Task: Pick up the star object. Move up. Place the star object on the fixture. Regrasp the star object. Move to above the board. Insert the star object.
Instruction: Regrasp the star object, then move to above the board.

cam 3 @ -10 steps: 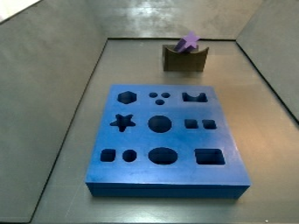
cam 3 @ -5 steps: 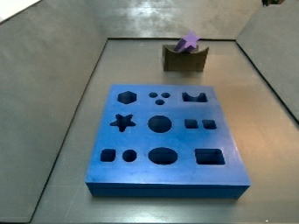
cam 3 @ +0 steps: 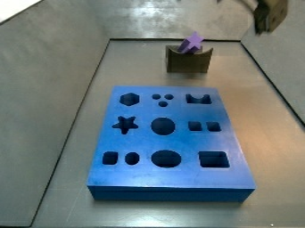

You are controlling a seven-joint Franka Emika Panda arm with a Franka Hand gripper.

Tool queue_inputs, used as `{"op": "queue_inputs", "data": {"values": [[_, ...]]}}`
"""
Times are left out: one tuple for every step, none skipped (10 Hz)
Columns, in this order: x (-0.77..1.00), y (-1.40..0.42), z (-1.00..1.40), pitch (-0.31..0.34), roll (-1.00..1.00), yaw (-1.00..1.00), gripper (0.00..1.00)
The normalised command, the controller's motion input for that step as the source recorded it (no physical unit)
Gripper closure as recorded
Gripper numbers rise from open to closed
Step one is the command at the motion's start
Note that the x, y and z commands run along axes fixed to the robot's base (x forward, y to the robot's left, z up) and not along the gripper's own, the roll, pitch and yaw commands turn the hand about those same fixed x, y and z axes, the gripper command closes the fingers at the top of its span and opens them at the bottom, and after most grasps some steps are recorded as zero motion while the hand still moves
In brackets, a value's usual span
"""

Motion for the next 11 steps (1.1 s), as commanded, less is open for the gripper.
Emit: {"op": "queue_inputs", "data": {"values": [[0.09, 0.02, -1.0, -0.074, 0.08, 0.1, 0.0], [0.1, 0.02, -1.0, -0.079, 0.06, 0.08, 0.0], [0.11, 0.02, -1.0, -0.076, 0.06, 0.05, 0.0], [0.12, 0.01, -1.0, -0.073, 0.06, 0.03, 0.0], [0.12, 0.01, -0.96, -0.055, 0.06, 0.02, 0.0], [0.12, 0.0, -0.8, -0.039, 0.06, 0.0, 0.0], [0.1, 0.0, -0.59, -0.018, 0.06, 0.0, 0.0], [0.09, -0.01, -0.43, -0.005, 0.06, 0.0, 0.0], [0.08, -0.01, -0.24, 0.007, 0.06, 0.01, 0.0], [0.0, 0.0, 0.0, 0.0, 0.0, 0.0, 1.0], [-0.23, 0.02, 1.0, -0.275, -0.08, -0.16, 1.0]]}}
